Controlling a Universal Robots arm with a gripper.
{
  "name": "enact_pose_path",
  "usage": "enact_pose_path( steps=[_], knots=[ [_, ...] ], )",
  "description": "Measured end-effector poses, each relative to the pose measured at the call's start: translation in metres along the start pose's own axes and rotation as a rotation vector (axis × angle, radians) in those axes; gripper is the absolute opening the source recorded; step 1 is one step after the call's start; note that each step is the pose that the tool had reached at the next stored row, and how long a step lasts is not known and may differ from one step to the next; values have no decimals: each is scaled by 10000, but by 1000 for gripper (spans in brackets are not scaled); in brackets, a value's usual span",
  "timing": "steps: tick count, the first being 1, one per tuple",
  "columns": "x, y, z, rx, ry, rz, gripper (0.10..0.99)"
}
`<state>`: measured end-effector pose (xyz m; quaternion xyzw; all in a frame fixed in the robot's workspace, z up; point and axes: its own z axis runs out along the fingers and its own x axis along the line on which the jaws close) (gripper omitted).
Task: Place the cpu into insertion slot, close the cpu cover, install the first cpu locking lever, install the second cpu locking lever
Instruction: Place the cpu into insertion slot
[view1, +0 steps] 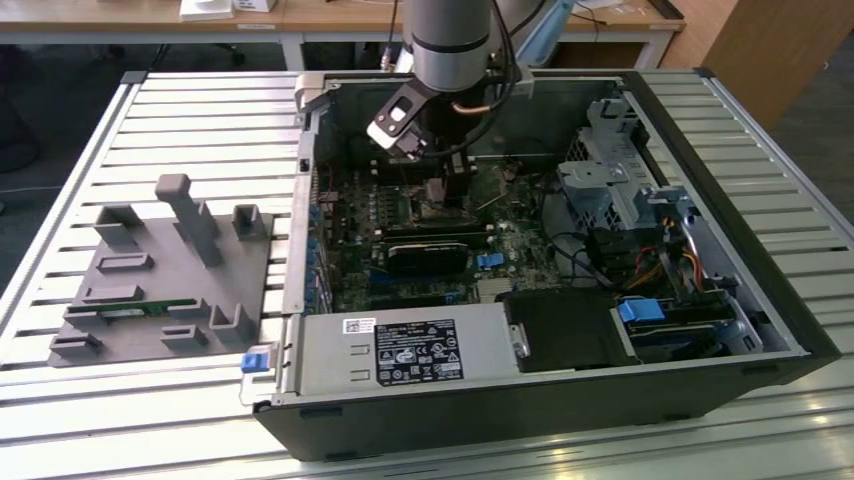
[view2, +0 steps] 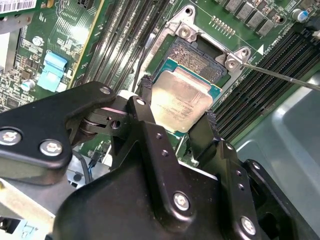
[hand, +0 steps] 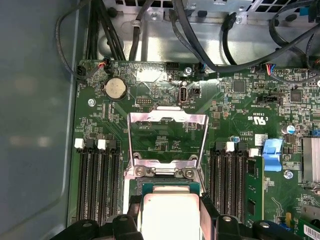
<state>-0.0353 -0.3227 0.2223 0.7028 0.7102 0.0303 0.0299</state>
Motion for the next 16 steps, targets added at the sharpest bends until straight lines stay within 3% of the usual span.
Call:
enact_pose_path(
  steps=[16],
  knots=[
    [35,-22,56,1,-1,0,541]
  ],
)
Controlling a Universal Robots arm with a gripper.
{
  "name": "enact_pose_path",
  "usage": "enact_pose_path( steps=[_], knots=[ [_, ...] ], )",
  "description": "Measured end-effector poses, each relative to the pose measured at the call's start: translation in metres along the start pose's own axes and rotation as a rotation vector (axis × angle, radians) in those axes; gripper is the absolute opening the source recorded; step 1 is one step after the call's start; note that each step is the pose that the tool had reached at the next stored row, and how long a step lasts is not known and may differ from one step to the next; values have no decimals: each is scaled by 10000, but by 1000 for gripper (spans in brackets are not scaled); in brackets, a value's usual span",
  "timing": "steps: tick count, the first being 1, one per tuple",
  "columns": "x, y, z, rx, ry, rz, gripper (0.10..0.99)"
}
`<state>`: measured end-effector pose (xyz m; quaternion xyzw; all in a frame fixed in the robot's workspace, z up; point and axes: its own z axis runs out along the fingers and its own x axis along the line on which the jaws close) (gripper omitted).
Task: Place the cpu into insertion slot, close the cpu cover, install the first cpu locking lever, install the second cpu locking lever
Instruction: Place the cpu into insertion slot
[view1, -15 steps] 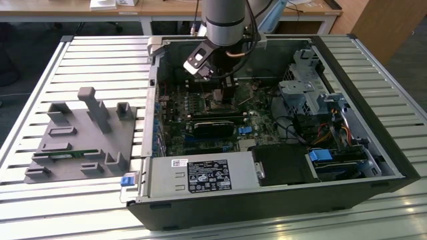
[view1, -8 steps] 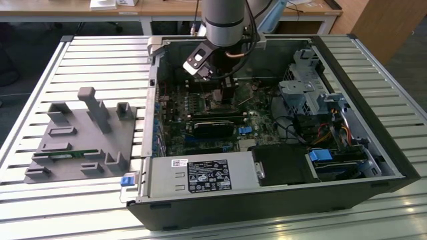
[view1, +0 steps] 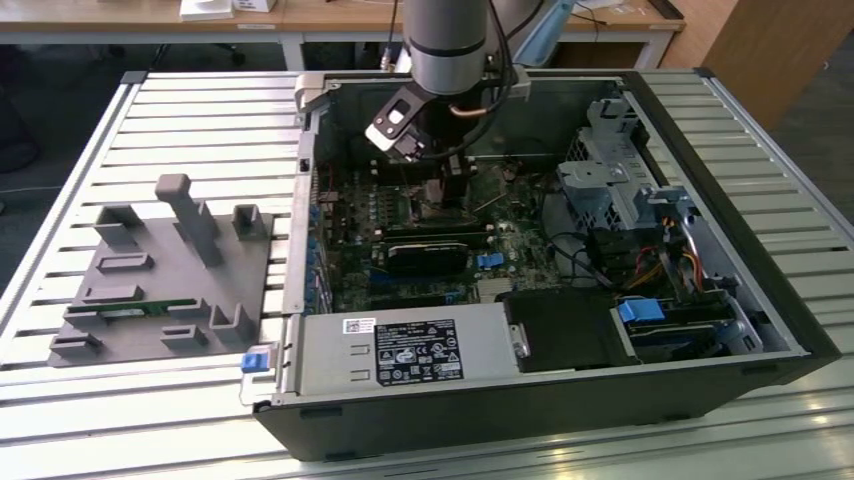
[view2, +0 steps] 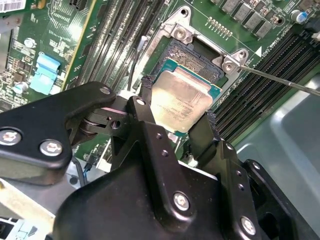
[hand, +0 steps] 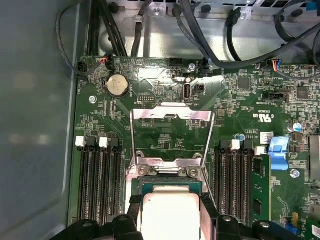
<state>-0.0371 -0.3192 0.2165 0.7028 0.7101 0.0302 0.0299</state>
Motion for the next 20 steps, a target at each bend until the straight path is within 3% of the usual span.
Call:
enact_pose_path(
  steps=[20],
  knots=[
    [14,-37,164,0,-8,69,541]
  ],
)
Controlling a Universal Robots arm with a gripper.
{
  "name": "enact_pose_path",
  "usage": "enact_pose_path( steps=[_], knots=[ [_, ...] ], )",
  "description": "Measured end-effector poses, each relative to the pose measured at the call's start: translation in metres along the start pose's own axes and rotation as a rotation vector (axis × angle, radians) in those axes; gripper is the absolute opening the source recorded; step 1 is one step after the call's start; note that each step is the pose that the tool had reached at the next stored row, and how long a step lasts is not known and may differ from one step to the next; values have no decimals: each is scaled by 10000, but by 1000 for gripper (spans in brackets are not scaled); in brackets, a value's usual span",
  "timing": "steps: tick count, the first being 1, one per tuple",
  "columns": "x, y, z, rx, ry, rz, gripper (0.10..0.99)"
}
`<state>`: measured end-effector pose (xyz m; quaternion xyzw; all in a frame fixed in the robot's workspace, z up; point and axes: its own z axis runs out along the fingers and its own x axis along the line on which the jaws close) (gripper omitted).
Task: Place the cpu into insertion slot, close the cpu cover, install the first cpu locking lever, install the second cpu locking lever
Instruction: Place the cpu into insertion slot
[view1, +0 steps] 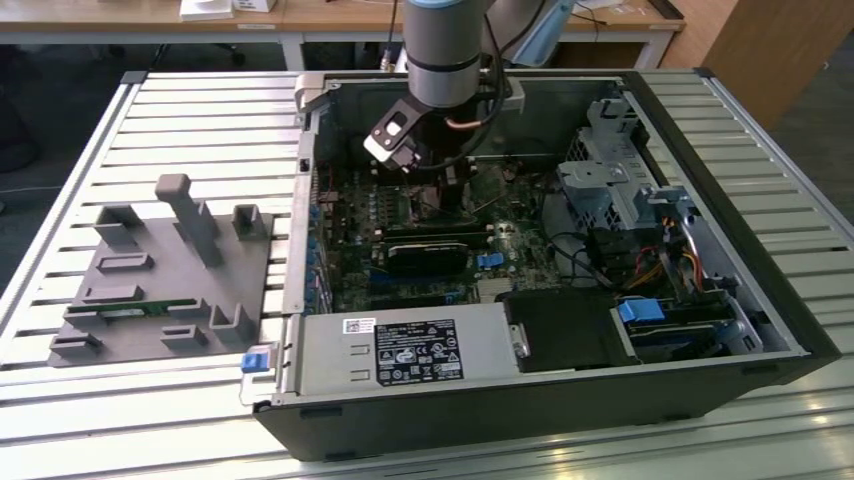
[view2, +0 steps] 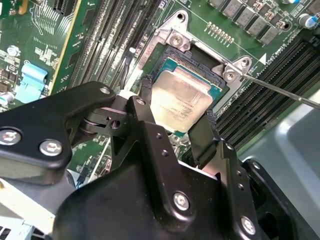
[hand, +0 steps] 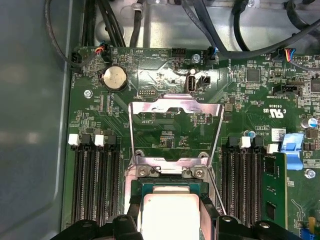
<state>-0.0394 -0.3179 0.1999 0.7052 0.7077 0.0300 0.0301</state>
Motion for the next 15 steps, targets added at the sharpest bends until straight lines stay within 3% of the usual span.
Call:
enact_pose_path(
  steps=[15],
  knots=[
    [0,-16,60,0,-5,50,541]
  ],
)
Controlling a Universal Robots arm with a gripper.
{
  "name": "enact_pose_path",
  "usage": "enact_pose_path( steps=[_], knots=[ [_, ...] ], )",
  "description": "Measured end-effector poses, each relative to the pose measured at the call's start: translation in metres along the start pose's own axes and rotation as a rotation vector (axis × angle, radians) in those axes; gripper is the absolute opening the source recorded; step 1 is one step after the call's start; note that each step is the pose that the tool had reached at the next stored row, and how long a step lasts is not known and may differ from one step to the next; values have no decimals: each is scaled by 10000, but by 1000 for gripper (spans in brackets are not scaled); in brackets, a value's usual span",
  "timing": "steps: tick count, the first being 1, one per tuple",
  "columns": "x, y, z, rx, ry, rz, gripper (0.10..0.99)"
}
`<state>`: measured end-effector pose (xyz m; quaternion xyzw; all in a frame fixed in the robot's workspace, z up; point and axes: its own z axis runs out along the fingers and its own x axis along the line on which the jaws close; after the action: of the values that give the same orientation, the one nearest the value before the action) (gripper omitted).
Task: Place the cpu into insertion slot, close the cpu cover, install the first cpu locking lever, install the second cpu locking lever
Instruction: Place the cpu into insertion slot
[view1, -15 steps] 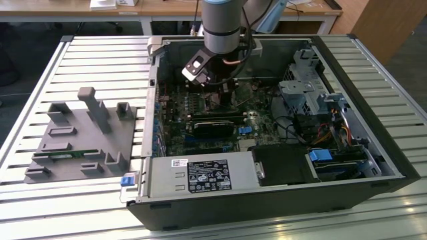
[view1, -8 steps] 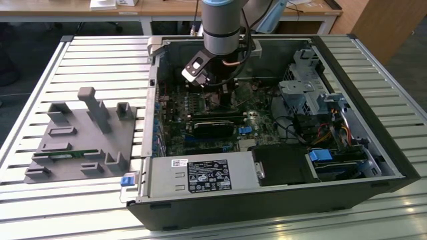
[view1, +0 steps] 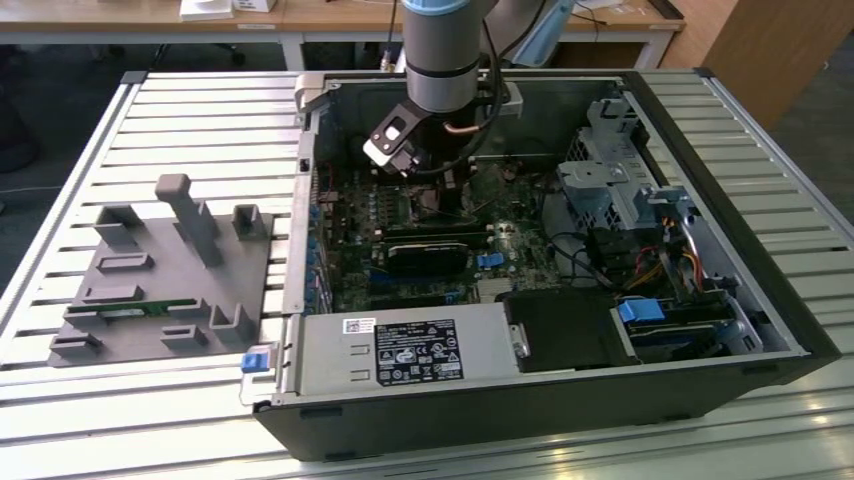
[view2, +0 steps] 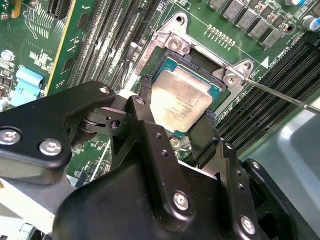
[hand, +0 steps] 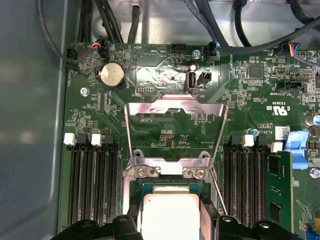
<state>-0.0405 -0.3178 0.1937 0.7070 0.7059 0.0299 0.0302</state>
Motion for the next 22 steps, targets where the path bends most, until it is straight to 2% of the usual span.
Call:
enact_pose_path(
  steps=[16,19,20,22],
  knots=[
    [0,-3,18,-2,2,1,541],
    [1,-3,18,-1,2,1,553],
    [0,-3,18,-1,2,1,616],
    [0,-3,17,1,-1,1,616]
  ],
)
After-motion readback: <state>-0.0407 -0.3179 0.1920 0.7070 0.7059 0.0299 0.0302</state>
